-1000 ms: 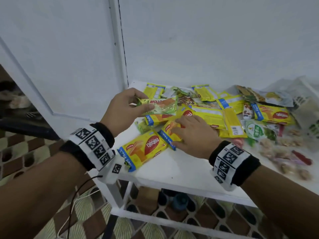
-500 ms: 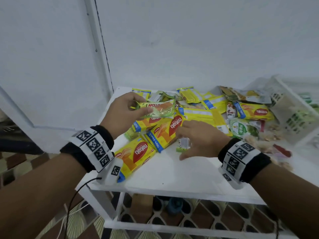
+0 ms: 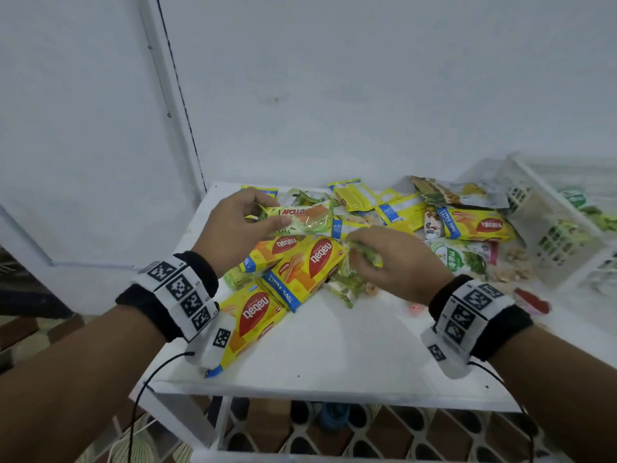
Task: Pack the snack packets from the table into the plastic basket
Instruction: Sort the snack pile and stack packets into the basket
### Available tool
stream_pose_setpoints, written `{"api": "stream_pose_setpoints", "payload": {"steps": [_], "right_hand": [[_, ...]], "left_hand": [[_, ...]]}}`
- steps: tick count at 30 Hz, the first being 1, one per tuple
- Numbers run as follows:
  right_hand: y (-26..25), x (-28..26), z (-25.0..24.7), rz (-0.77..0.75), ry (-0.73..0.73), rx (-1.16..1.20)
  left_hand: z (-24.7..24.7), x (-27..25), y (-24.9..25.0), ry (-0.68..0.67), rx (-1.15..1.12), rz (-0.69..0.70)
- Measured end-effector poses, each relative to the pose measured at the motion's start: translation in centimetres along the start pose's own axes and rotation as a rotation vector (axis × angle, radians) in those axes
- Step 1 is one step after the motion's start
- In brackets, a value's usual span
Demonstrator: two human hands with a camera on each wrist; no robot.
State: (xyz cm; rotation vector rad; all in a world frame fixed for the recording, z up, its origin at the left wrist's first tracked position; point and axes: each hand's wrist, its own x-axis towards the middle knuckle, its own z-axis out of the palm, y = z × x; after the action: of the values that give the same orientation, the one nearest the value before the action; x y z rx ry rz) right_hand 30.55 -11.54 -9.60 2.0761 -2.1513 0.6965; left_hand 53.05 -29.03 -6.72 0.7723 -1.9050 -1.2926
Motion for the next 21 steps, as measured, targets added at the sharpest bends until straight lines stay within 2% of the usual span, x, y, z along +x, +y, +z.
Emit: {"api": "stream_pose_setpoints", "payload": {"steps": [2,8,13,18,21], "right_hand": [[0.7,-0.2,-0.4,0.094,0.040,0.089],[2.6,-0.4,-0.5,0.326,-0.011,0.279],[3.0,-0.8,-0.6,0.385,-0.087,0.354],[3.5,-0.7,-0.4,0.485,0.040,0.483],[3.9,-0.6,-0.6,0.462,0.075,0.501]], "left_hand": [[0.1,0.2,0.0,0.010,-0.009,0.000],[0.9,0.5,-0.3,0.019,-0.006,-0.019],[1.6,0.8,-0.2,0.027,0.011,-0.024],[2.3,0.9,0.6,0.009,0.016,-0.010],[2.5,0.9,1.1,0.005,0.029,0.007]]}}
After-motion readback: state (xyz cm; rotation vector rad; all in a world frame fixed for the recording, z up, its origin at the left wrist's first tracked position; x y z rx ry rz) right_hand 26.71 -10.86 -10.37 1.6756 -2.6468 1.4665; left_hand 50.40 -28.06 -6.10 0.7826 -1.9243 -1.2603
